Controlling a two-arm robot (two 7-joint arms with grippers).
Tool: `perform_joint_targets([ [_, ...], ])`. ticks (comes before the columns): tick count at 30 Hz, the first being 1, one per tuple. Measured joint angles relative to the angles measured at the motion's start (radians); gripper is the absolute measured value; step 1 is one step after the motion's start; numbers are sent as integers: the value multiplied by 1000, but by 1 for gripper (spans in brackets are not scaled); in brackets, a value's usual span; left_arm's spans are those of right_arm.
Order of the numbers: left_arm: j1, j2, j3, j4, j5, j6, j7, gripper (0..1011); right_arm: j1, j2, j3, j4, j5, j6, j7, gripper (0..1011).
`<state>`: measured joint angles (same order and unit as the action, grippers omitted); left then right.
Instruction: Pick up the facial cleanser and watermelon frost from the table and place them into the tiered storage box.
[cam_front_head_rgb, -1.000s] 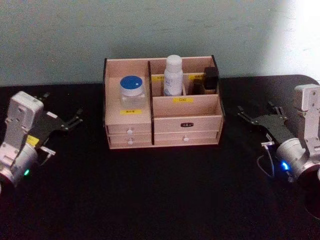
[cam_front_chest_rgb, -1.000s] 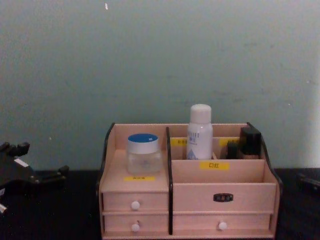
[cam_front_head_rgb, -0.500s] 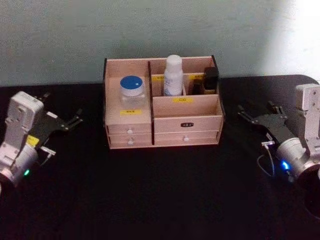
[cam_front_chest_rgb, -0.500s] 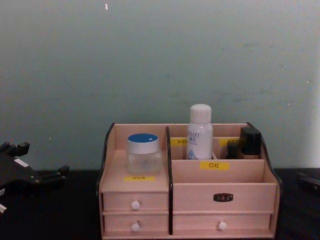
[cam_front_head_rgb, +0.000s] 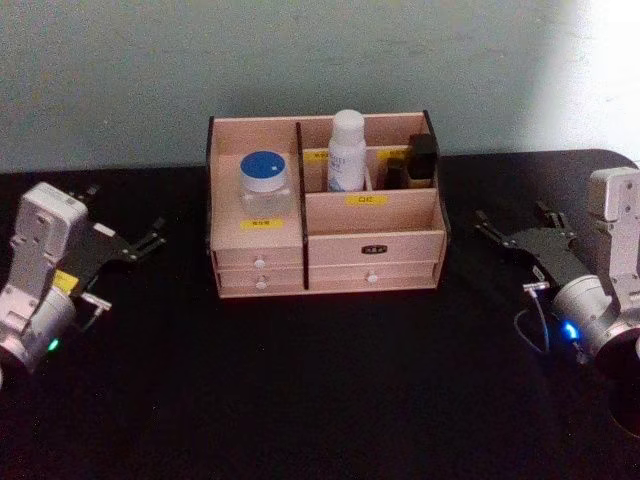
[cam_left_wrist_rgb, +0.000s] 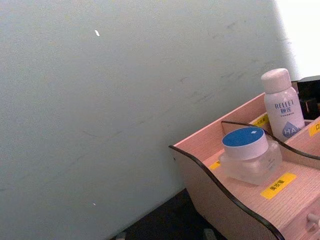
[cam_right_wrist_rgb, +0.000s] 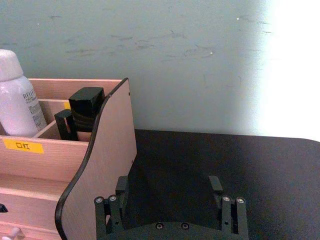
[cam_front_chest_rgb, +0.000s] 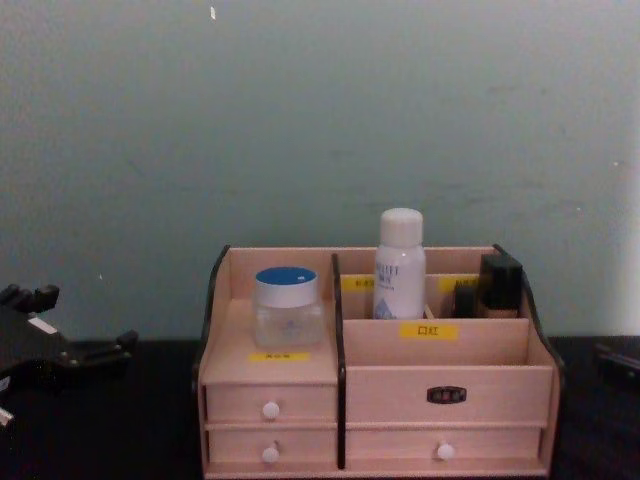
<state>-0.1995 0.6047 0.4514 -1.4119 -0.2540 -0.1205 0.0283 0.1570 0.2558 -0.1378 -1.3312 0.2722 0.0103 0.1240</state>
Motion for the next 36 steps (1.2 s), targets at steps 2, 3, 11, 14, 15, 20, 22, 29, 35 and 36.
perform_joint_targets([
  [2,0,0,0,0,0,0,0,1001,0,0,0,0,0,0,0,1000],
  [3,0,0,0,0,0,0,0,1001,0,0,0,0,0,0,0,1000],
  [11,0,0,0,0,0,0,0,1001,0,0,0,0,0,0,0,1000],
  [14,0,0,0,0,0,0,0,1001,0,0,0,0,0,0,0,1000],
  [15,0,0,0,0,0,0,0,1001,0,0,0,0,0,0,0,1000],
  [20,0,0,0,0,0,0,0,1001,0,0,0,0,0,0,0,1000],
  [22,0,0,0,0,0,0,0,1001,0,0,0,0,0,0,0,1000],
  [29,0,0,0,0,0,0,0,1001,0,0,0,0,0,0,0,1000],
  [35,0,0,0,0,0,0,0,1001,0,0,0,0,0,0,0,1000],
  [36,0,0,0,0,0,0,0,1001,0,0,0,0,0,0,0,1000],
])
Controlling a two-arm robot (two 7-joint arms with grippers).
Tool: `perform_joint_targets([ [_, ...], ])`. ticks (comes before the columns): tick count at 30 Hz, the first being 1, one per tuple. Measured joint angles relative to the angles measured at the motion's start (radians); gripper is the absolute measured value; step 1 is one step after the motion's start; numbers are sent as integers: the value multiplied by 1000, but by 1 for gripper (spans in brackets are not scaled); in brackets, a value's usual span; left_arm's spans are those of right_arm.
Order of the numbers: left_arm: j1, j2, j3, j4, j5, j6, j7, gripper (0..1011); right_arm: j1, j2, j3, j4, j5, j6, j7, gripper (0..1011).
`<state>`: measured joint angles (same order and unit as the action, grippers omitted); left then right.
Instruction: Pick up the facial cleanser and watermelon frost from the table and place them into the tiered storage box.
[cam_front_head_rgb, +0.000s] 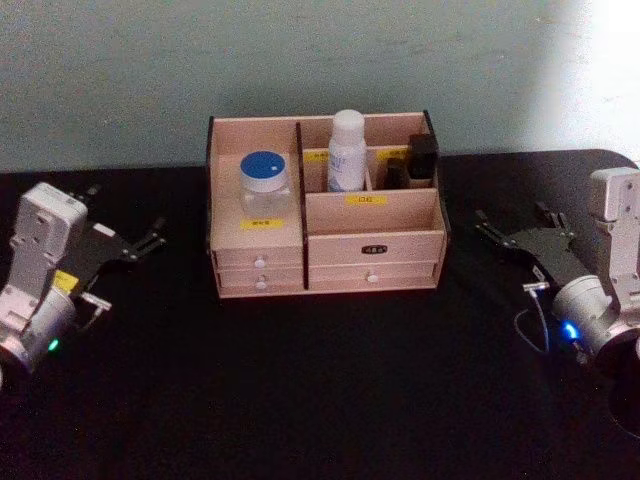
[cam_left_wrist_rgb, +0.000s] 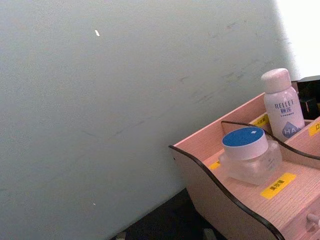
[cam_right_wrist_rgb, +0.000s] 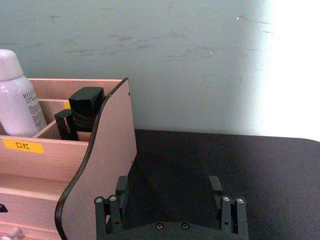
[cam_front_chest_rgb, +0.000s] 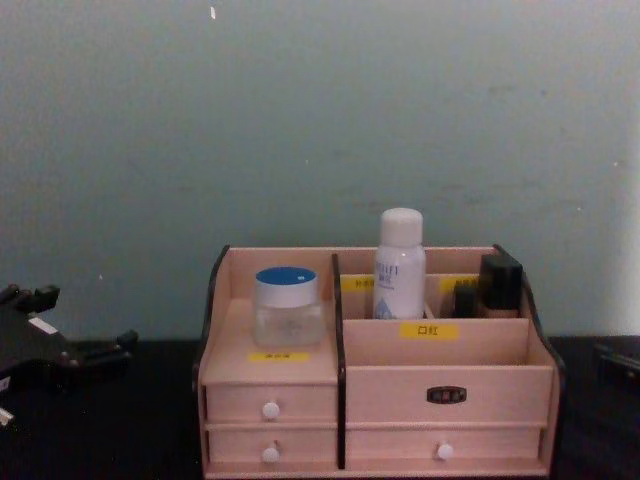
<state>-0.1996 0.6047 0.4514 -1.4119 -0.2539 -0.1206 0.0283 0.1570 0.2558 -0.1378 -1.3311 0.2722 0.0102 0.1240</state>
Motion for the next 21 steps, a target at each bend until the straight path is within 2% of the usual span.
perform_joint_targets([
  [21,0,0,0,0,0,0,0,1001,0,0,0,0,0,0,0,1000],
])
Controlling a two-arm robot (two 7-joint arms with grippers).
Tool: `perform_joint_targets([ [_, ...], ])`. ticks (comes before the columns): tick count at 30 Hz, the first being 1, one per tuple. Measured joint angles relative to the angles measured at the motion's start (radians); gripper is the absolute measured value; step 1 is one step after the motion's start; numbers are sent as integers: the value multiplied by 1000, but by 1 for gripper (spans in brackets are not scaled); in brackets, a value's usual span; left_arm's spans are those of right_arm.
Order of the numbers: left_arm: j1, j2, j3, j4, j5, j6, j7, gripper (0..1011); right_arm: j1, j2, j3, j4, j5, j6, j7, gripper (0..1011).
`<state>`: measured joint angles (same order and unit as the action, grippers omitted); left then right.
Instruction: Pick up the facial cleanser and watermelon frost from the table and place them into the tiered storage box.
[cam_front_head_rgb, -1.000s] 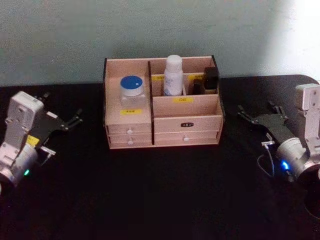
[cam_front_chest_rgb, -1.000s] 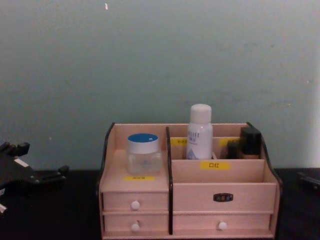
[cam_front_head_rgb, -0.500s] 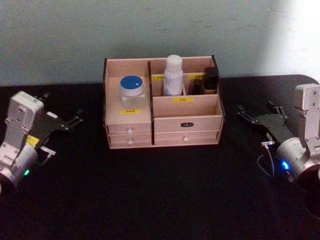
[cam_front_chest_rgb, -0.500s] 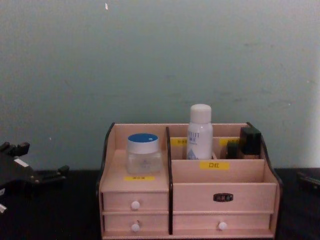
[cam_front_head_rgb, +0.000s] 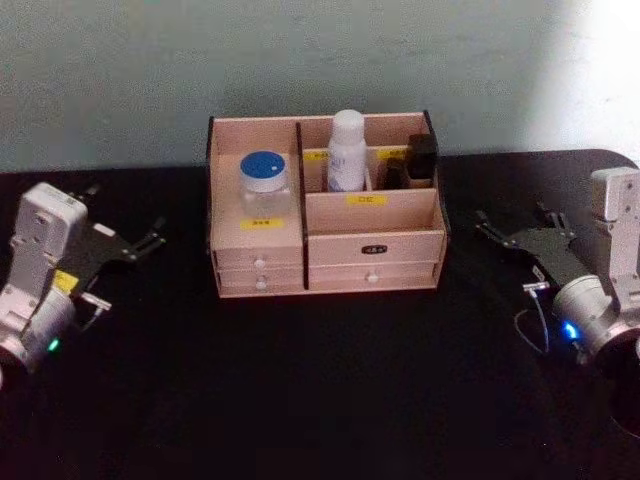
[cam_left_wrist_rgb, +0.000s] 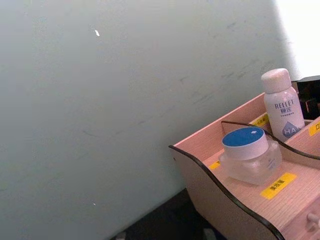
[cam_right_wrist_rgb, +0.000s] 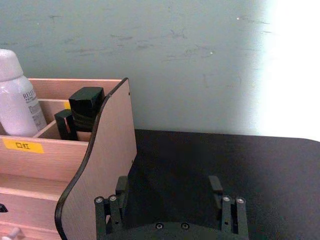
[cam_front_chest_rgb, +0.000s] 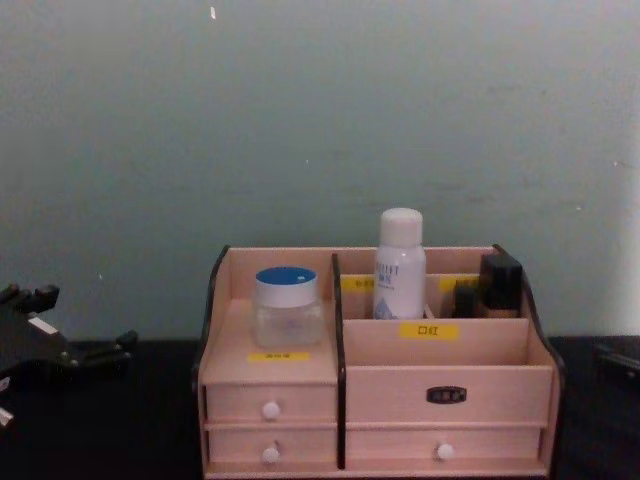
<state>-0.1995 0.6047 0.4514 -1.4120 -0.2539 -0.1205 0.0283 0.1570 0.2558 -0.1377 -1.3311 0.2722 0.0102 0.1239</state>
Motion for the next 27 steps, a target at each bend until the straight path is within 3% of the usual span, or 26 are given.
perform_joint_targets([
  [27,0,0,0,0,0,0,0,1001,0,0,0,0,0,0,0,1000],
])
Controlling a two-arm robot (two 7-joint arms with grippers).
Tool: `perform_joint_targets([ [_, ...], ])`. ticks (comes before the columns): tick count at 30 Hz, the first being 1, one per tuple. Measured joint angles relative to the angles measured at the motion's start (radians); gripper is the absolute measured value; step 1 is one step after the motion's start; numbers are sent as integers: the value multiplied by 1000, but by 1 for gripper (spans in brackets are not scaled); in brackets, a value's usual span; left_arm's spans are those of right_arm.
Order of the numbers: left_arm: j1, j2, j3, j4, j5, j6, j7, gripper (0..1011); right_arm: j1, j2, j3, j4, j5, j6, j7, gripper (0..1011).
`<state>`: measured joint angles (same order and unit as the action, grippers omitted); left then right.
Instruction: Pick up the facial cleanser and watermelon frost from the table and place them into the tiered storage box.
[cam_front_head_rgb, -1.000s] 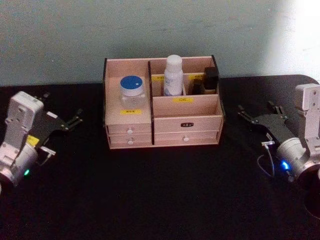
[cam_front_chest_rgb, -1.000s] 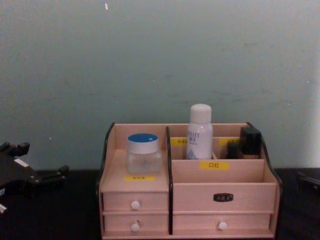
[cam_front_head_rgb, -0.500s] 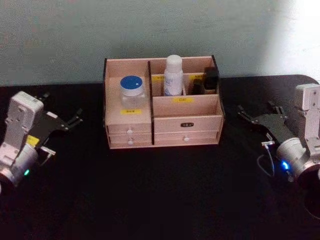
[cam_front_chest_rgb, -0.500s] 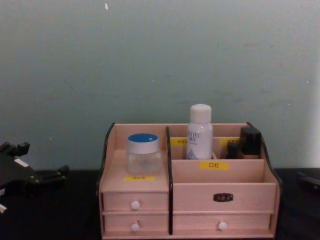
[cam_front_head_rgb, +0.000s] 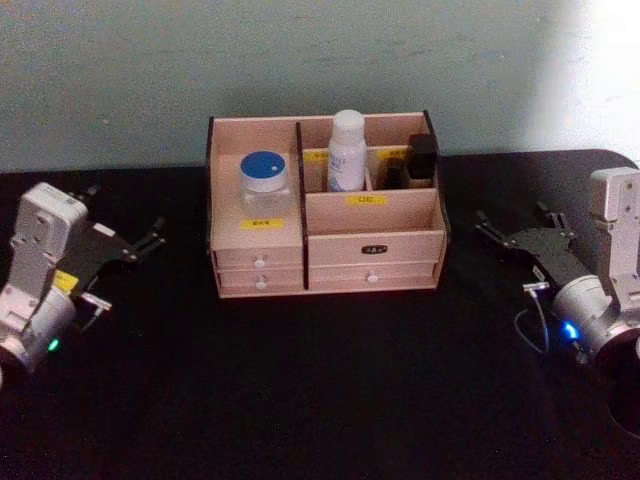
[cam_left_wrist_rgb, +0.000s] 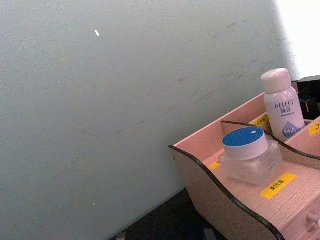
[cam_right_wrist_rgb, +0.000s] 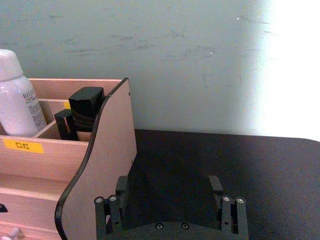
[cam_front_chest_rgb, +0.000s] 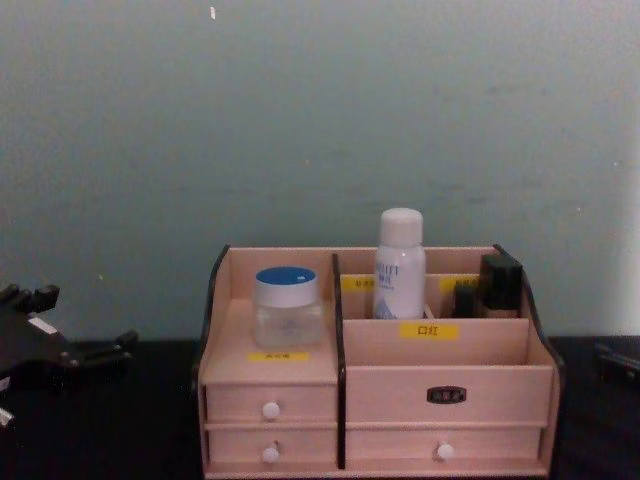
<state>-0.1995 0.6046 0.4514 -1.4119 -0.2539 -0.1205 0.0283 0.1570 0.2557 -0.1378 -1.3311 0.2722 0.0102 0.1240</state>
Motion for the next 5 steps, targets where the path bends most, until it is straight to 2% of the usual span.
perform_joint_targets([
  [5,0,0,0,0,0,0,0,1001,0,0,0,0,0,0,0,1000],
])
